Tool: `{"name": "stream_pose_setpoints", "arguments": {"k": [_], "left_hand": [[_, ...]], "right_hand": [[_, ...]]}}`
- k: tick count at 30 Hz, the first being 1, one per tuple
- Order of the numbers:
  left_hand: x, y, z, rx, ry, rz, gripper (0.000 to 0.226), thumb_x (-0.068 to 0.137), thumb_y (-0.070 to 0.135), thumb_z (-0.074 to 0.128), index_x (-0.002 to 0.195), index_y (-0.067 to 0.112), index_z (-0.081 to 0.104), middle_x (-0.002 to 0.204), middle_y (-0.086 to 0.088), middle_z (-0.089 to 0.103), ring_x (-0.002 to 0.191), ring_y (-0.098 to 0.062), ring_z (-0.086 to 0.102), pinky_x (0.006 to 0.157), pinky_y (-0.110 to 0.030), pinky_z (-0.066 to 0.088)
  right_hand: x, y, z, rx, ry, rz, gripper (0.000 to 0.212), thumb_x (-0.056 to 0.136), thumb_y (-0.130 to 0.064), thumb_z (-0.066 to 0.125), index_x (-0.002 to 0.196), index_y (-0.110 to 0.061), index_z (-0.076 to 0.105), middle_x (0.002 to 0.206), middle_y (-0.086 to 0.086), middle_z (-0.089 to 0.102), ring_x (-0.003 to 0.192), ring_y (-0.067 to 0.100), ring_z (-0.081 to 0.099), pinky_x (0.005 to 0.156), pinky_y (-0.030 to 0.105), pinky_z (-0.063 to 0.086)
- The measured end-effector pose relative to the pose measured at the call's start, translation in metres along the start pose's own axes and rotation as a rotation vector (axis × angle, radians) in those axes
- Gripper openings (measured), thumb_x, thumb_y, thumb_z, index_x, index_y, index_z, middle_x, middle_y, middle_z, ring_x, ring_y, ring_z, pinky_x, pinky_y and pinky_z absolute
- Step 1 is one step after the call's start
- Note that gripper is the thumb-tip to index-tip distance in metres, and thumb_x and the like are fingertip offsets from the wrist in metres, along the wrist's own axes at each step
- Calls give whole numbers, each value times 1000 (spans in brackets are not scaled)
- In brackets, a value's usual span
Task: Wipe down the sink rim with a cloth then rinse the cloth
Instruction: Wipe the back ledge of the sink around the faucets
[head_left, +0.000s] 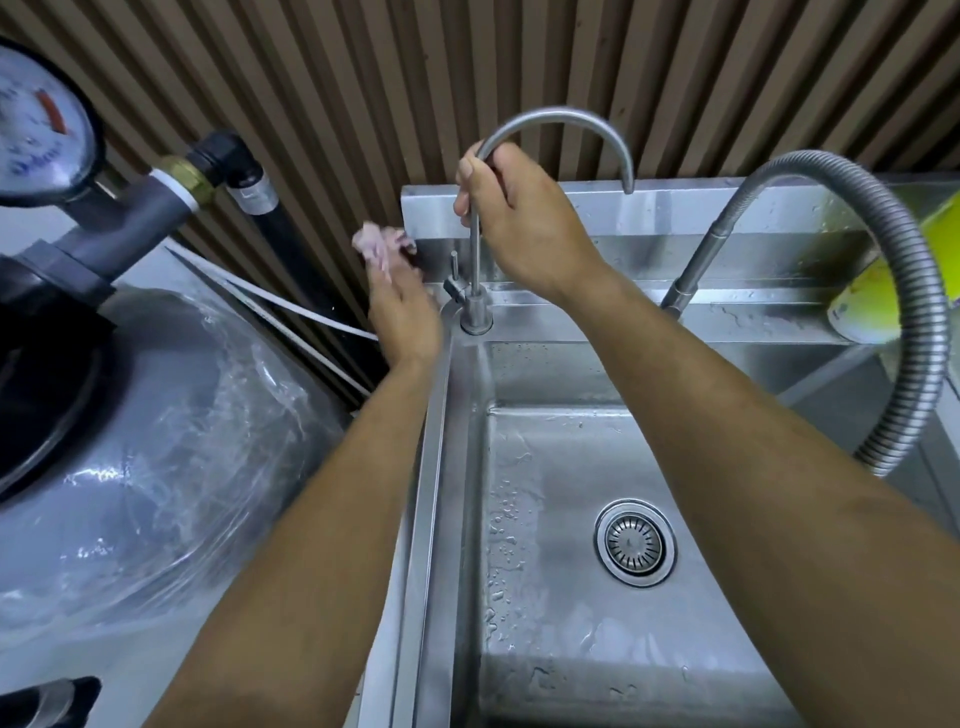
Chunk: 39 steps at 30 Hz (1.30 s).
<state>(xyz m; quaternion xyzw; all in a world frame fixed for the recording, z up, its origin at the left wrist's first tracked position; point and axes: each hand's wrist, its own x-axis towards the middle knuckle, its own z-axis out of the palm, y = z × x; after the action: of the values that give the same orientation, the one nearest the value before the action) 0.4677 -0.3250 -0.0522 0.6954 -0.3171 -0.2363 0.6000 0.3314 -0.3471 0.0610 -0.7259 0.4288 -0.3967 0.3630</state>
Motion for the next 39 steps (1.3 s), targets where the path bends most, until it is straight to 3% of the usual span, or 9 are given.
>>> {"name": "stream_pose_setpoints", "arguments": {"k": [3, 5, 12, 17, 21, 24, 29, 34, 39], "left_hand": [[21, 16, 17, 337, -266, 511, 54, 111, 34, 28, 162, 17, 19, 168, -7, 20, 156, -22, 16, 126, -46, 19], [27, 3, 15, 574, -392, 647, 58, 112, 35, 24, 163, 19, 2, 171, -5, -6, 156, -25, -13, 127, -47, -4], [5, -14, 7, 487, -485, 596, 60, 111, 25, 25, 161, 27, -9, 164, 13, -19, 149, -9, -26, 127, -50, -1], [3, 6, 12, 393, -361, 368, 64, 108, 18, 26, 163, 21, -7, 170, 0, -13, 156, -18, -15, 115, -7, -5], [-34, 8, 9, 220, -229, 23, 56, 110, 29, 31, 163, 31, 12, 147, 3, 50, 127, -11, 49, 100, -16, 31], [-48, -8, -10, -82, -144, -84, 43, 105, 28, 38, 144, 15, 51, 125, 2, 68, 112, -12, 65, 100, -26, 46], [-62, 14, -34, -525, 91, -173, 35, 105, 15, 37, 129, 26, 61, 118, 10, 71, 110, -7, 67, 106, -34, 48], [-66, 2, -29, 407, -185, 348, 49, 98, 20, 38, 147, 20, 45, 146, -8, 52, 134, -29, 49, 114, -48, 37], [-79, -33, -15, 1274, -467, 397, 79, 99, 37, 48, 159, 1, 12, 167, -18, 15, 156, -33, 6, 127, -44, 0]], "right_hand": [[-1, 0, -1, -5, -2, -25, 28, 110, -27, 41, 106, -7, 60, 89, 4, 69, 81, 10, 65, 74, 29, 54], [-2, 0, -2, -18, -2, -31, 25, 111, -26, 42, 104, -9, 59, 84, -6, 63, 75, -2, 60, 67, 16, 49], [-1, 3, 0, 9, -21, -29, 32, 110, -29, 42, 105, -4, 61, 92, 12, 70, 84, 19, 65, 73, 26, 54], [1, -1, -3, -22, -13, -7, 30, 110, -30, 42, 106, -6, 62, 88, 4, 70, 79, 10, 64, 72, 23, 53], [0, -3, -3, -7, -29, 15, 27, 110, -31, 41, 107, -12, 60, 92, 0, 71, 87, 6, 66, 77, 21, 54], [-1, -5, -5, 10, -48, 27, 27, 111, -30, 40, 106, -11, 59, 95, 9, 71, 89, 17, 67, 78, 27, 55], [0, -7, -6, 6, -55, 48, 31, 111, -30, 39, 109, -7, 59, 99, 11, 71, 91, 14, 66, 77, 24, 52], [2, -6, -2, 28, -35, 60, 33, 110, -31, 40, 106, -3, 59, 96, 11, 72, 80, 1, 63, 76, 22, 51], [4, -3, -3, 27, -31, 64, 34, 110, -30, 39, 107, -2, 59, 96, 11, 72, 82, 12, 65, 72, 18, 49]]}}
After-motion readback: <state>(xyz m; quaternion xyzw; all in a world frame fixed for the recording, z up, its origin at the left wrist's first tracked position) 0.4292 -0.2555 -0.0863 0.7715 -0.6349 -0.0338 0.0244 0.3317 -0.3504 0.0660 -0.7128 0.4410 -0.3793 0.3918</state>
